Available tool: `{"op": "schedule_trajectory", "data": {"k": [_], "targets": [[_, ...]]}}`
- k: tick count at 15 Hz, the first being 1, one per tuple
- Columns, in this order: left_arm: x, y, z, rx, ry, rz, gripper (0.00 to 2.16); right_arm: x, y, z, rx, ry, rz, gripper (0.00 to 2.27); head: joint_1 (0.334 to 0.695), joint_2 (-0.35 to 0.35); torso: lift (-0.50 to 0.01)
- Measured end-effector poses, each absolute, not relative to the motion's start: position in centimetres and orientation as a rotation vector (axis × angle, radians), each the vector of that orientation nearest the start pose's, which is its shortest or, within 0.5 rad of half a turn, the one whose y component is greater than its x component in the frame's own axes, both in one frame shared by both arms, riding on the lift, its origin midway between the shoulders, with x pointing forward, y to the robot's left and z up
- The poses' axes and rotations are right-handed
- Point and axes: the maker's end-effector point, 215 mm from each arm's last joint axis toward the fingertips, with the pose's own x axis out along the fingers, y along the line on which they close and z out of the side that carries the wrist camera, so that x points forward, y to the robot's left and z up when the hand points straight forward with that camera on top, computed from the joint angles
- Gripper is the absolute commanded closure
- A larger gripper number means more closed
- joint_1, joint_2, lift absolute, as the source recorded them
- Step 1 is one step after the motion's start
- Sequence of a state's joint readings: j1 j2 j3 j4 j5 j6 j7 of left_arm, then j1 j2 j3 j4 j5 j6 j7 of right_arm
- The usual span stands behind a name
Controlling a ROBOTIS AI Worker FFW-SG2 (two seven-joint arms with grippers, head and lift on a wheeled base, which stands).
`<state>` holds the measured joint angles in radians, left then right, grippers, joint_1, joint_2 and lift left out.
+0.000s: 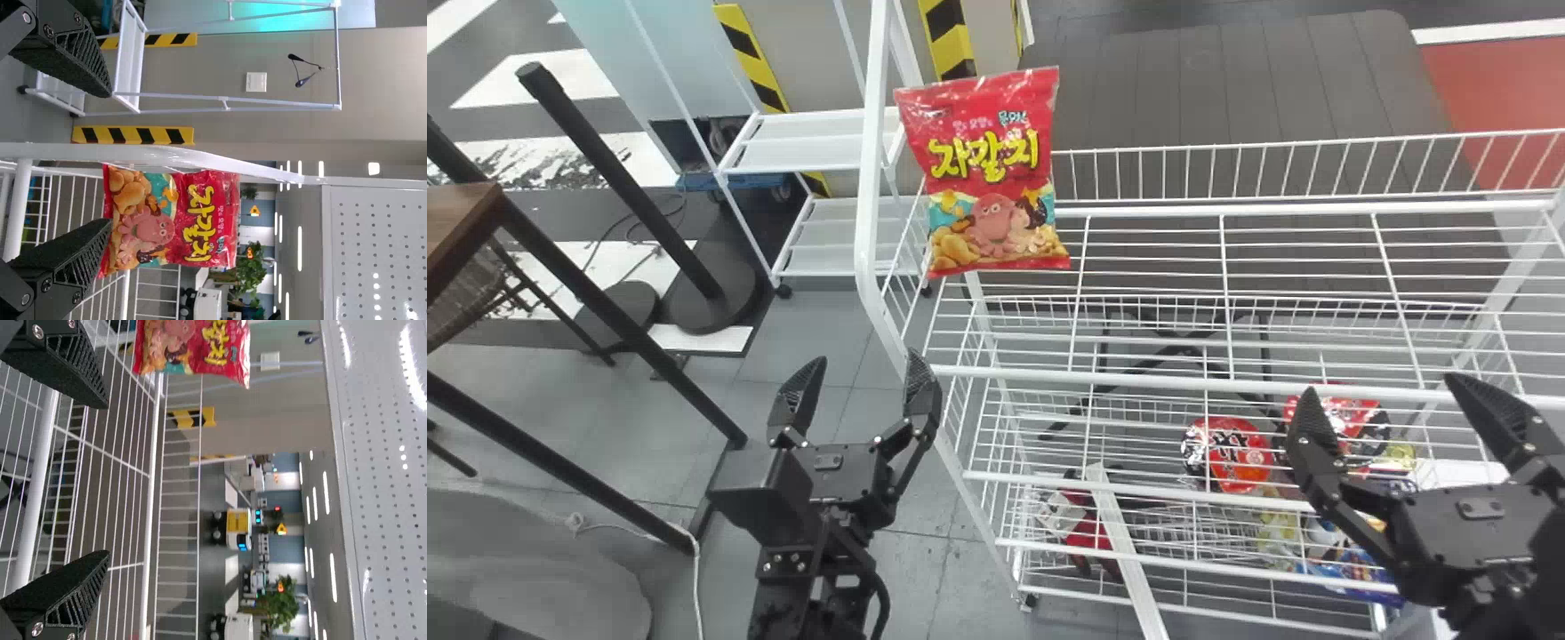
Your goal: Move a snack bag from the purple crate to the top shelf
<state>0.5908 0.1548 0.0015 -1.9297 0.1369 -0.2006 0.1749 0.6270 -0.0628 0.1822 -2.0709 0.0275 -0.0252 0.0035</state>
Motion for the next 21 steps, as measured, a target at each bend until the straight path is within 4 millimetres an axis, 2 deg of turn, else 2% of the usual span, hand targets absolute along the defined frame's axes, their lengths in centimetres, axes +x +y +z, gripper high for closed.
{"op": "schedule_trajectory", "data": {"k": [21], "targets": [[40.7,28.54,-38.04,0.006,0.042,0.117,0.16,39.28,-12.89,-36.79,0.02,0.097,0.203,0.0,0.695,0.22,-0.103]]}}
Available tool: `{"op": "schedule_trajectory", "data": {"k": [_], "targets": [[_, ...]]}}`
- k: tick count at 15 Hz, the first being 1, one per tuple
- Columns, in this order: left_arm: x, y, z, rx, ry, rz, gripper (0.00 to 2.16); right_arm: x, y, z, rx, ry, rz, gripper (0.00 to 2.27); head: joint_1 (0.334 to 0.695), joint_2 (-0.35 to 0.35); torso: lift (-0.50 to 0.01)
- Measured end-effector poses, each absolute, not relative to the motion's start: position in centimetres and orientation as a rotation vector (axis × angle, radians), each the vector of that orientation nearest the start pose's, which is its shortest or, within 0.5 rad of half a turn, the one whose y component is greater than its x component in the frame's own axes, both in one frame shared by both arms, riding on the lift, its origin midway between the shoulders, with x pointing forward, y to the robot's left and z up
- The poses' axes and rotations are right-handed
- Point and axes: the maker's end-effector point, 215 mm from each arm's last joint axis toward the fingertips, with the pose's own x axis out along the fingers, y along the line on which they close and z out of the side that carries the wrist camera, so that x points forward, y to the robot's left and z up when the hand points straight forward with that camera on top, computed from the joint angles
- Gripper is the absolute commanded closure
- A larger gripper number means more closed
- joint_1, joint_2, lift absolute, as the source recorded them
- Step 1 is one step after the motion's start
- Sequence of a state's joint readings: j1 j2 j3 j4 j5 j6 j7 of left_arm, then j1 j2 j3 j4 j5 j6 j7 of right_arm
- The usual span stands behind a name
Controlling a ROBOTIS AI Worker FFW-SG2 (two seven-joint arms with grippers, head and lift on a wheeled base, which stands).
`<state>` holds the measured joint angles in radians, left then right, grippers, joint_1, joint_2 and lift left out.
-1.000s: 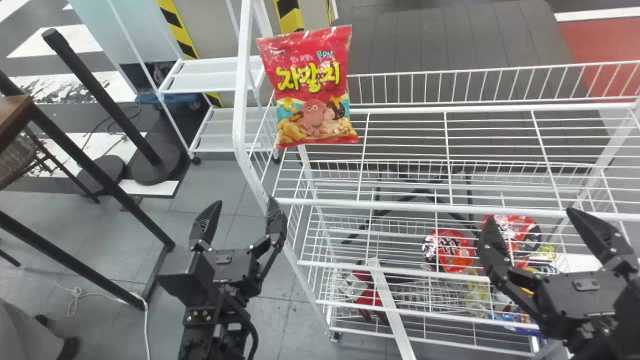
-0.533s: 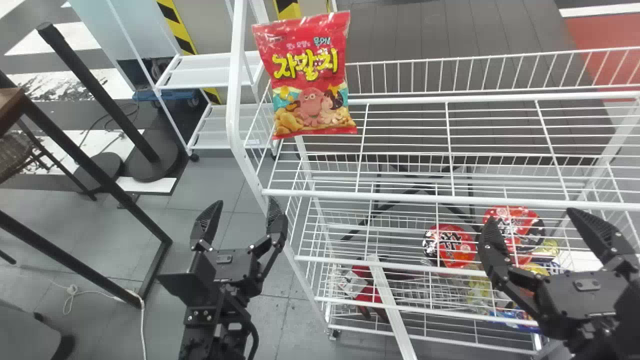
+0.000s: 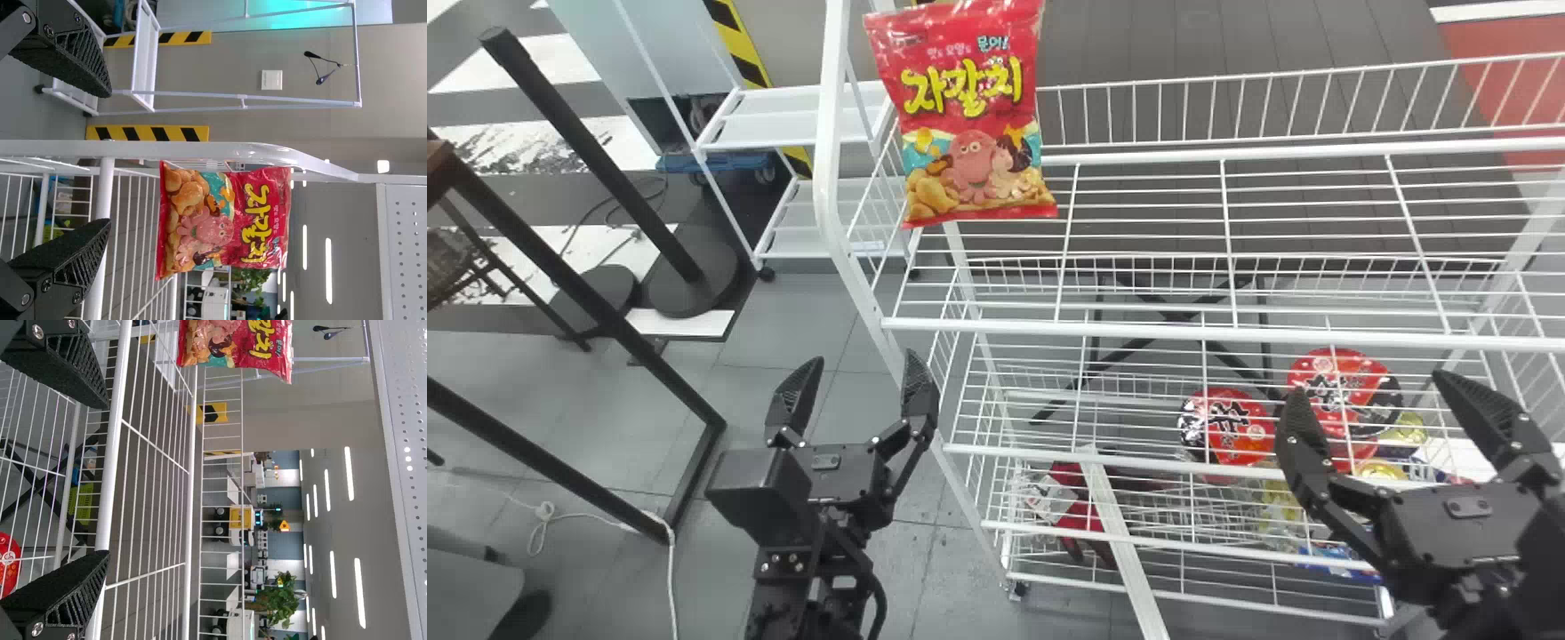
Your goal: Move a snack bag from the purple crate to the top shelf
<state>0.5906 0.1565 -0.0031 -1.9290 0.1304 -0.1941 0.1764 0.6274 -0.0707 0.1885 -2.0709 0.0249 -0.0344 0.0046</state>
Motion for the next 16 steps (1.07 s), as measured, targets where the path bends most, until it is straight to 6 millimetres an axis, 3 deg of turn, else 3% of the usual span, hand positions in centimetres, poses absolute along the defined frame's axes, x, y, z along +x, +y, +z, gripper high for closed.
{"op": "schedule_trajectory", "data": {"k": [16], "targets": [[40.65,28.63,-38.59,0.007,0.05,0.12,0.16,39.28,-12.79,-36.82,0.019,0.093,0.205,0.0,0.695,0.222,-0.166]]}}
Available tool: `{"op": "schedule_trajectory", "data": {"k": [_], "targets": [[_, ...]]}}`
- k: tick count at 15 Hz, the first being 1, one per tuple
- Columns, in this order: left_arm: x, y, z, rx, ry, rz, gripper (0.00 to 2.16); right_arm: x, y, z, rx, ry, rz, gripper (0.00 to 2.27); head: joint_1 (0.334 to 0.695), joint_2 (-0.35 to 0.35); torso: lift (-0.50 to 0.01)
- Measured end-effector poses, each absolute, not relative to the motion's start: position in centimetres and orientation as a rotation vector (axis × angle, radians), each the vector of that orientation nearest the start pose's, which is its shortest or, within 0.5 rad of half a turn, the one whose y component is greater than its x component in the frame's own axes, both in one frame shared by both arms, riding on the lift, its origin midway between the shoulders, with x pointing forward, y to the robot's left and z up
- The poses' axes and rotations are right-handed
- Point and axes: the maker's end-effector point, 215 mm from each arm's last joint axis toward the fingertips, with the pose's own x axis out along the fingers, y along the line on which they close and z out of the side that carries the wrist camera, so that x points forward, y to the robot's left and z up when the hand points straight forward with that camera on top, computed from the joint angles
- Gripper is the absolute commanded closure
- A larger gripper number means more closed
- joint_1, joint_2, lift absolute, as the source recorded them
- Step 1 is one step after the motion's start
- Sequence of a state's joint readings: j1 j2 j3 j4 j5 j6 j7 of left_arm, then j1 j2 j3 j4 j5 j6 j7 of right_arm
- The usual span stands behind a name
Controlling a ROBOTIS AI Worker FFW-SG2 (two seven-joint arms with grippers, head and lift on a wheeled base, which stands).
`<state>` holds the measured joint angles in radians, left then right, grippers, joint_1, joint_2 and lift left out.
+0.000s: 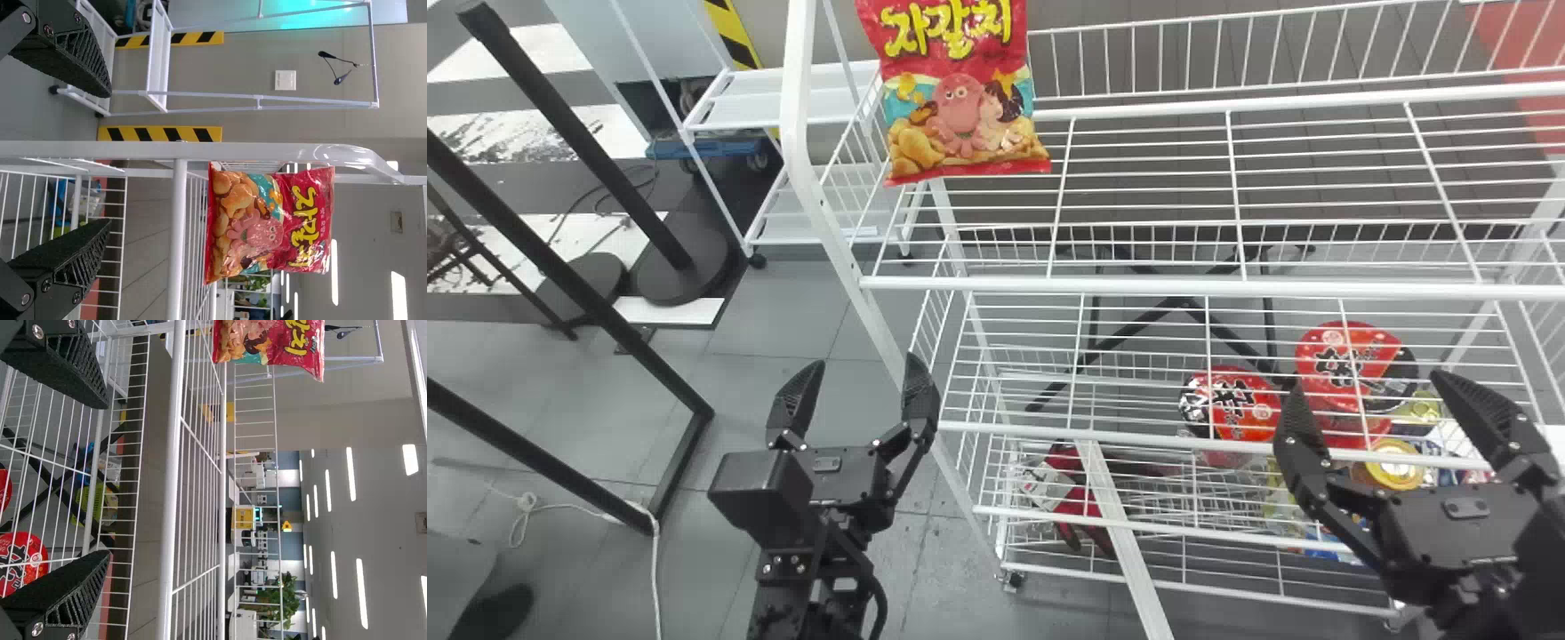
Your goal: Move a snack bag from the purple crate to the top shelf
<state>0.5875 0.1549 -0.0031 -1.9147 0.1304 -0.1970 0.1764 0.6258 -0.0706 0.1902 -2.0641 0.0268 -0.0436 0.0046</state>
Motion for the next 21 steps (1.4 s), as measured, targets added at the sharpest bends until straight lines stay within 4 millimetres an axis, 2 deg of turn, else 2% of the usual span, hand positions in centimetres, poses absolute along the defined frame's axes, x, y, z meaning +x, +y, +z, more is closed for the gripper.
{"op": "schedule_trajectory", "data": {"k": [21], "targets": [[40.45,28.53,-38.66,0.004,0.049,0.122,0.16,39.16,-12.72,-36.73,0.023,0.084,0.206,0.0,0.695,0.223,-0.25]]}}
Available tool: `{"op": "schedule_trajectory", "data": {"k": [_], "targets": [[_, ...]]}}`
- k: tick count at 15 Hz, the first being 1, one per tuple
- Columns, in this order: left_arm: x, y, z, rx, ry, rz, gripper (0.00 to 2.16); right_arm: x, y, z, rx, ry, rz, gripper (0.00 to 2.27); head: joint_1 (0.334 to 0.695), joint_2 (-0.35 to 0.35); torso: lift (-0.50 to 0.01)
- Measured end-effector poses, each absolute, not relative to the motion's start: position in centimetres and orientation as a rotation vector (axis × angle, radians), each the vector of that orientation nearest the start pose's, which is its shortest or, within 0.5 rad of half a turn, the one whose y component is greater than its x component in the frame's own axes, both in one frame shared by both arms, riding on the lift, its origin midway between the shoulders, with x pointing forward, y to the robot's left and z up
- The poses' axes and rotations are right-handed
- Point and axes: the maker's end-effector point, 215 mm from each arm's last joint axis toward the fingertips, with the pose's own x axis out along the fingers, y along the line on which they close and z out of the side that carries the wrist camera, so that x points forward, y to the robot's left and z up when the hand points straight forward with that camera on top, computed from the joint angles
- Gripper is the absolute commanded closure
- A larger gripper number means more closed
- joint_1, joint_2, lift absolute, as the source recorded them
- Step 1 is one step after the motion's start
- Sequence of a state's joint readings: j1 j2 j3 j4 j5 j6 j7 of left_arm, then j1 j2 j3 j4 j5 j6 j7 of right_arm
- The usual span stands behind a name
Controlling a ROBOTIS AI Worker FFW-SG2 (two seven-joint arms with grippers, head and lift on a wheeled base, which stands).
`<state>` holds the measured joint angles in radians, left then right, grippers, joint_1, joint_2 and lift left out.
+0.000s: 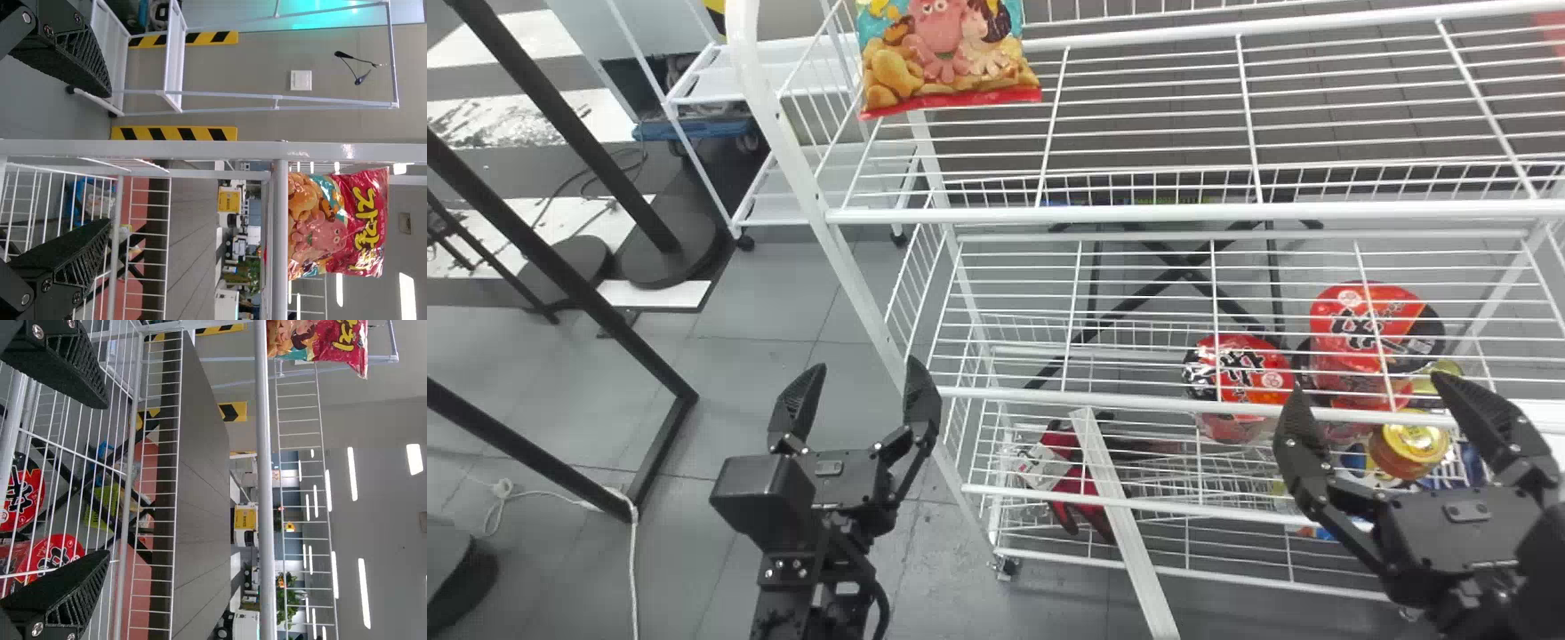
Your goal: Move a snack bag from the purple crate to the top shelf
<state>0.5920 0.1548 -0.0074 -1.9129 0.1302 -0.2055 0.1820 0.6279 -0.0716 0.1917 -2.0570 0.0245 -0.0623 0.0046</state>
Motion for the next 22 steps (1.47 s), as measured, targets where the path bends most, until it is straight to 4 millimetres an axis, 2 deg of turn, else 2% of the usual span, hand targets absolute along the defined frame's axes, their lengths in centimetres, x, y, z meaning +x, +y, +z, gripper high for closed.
{"op": "schedule_trajectory", "data": {"k": [22], "targets": [[40.02,27.85,-39.17,0.015,0.062,0.11,0.16,38.87,-12.42,-37.51,0.022,0.099,0.212,0.0,0.695,0.22,-0.339]]}}
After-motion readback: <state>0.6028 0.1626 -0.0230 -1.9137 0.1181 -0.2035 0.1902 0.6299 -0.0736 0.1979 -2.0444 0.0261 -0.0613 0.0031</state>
